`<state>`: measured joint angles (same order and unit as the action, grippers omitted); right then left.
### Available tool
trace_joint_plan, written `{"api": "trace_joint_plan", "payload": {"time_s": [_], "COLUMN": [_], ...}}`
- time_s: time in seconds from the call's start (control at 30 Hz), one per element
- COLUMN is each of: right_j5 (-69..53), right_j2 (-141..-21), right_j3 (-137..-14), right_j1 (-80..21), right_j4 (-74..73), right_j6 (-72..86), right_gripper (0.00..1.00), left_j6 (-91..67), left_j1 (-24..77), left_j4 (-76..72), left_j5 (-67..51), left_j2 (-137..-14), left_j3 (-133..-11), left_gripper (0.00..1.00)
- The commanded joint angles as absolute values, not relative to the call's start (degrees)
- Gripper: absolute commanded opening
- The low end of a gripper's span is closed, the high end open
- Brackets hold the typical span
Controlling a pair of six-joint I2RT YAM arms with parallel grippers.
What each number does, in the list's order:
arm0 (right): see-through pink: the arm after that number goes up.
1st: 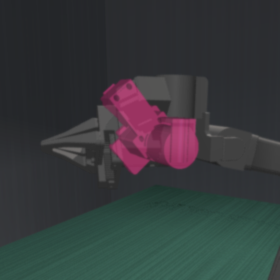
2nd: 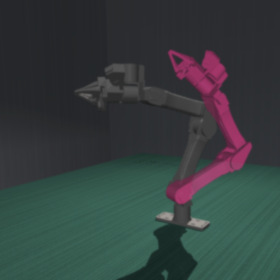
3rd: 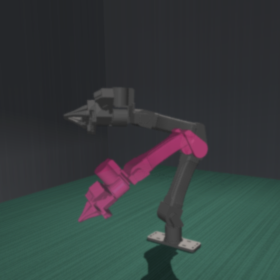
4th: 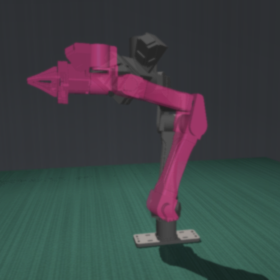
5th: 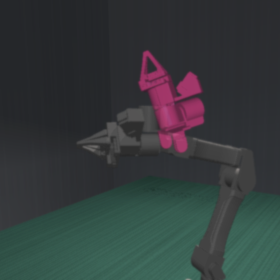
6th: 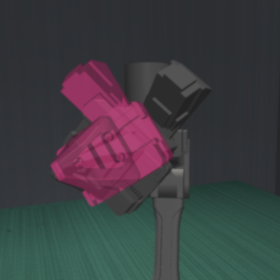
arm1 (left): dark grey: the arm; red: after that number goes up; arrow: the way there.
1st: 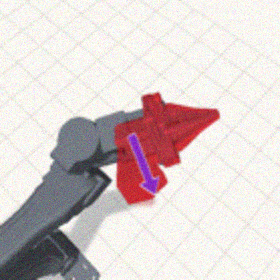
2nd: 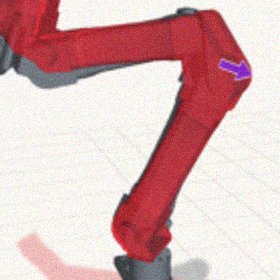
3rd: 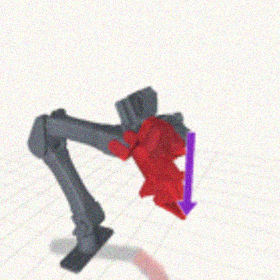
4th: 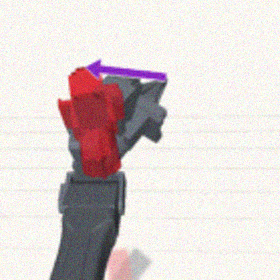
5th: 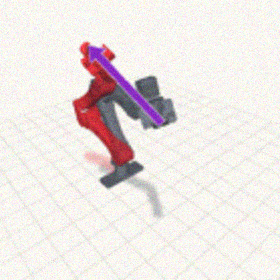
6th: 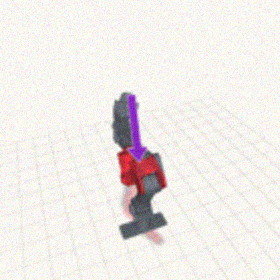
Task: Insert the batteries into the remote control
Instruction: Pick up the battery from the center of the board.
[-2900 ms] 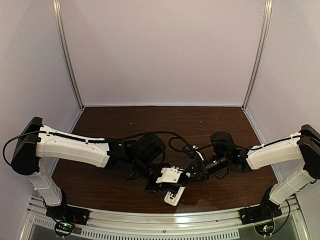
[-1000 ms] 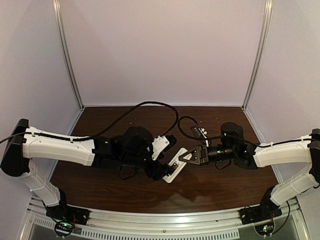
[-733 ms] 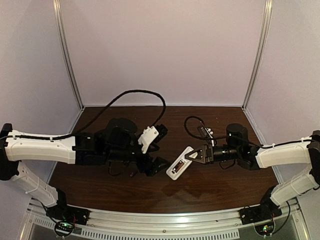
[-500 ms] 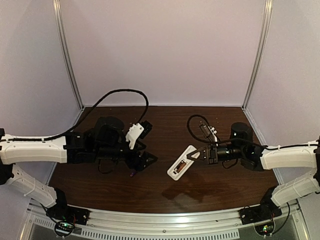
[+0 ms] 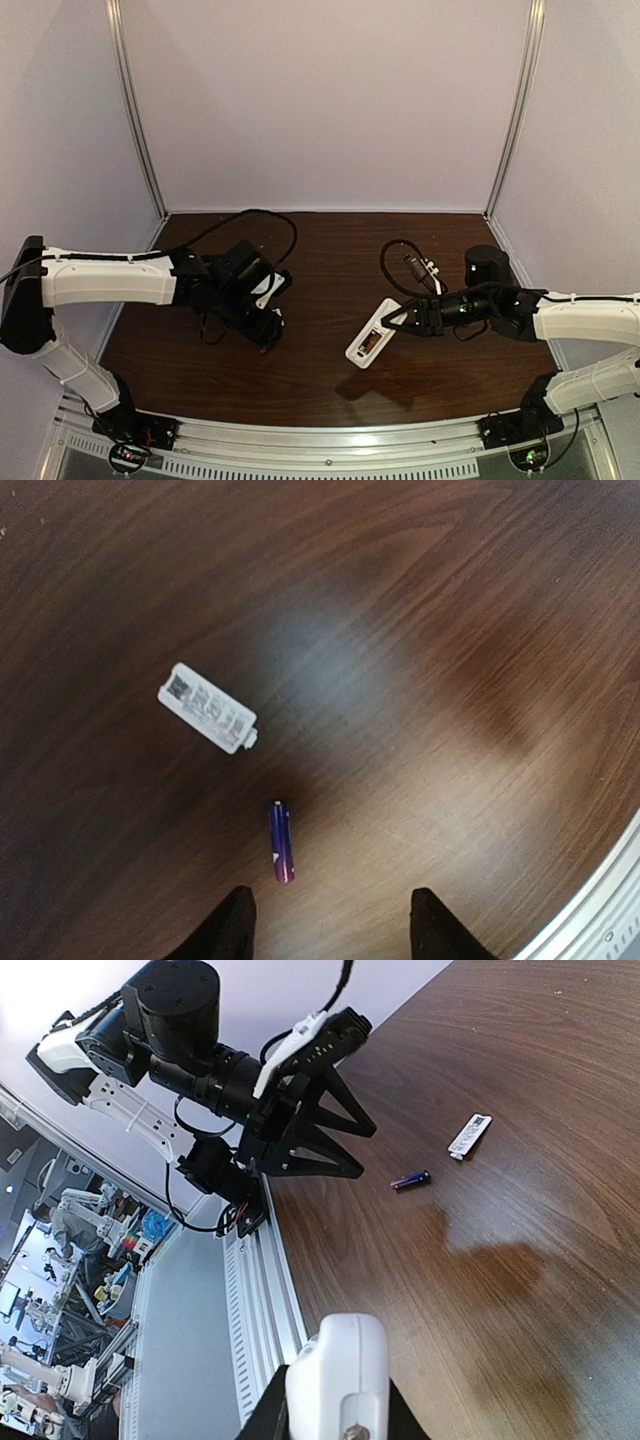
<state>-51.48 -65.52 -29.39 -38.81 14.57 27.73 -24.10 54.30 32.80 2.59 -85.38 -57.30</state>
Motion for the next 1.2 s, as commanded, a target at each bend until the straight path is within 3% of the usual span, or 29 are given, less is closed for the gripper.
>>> {"api": "trace_joint_plan", "payload": {"time_s": [0.0,0.33,0.83,1.17], "right_j5": [-49.8,-49.8,-49.5,-48.0], "right_j2": [-65.4,-65.3,-65.5,-67.4], "right_j3": [-30.9,-31.0,-30.6,-30.8], "right_j1": [-38.7,-38.7,-38.7,-38.8], "right_j4": [12.7,12.0,11.8,12.7], "right_j6": [26.2,26.3,26.8,29.2], "right_gripper": [0.00,0.00,0.00,0.00], "left_j6": [-24.0,-21.6,-19.6,-18.9], "left_j1": [53.6,50.3,49.1,49.1], "left_j4": [41.3,42.2,39.9,39.0], "left_j5": [2.4,0.0,-1.5,-1.8], "left_j2": [-91.3,-99.6,-106.0,-106.6], "left_j3": [-61.4,-64.7,-67.1,-67.0], "left_gripper": [0.50,0.34,0.26,0.04]}}
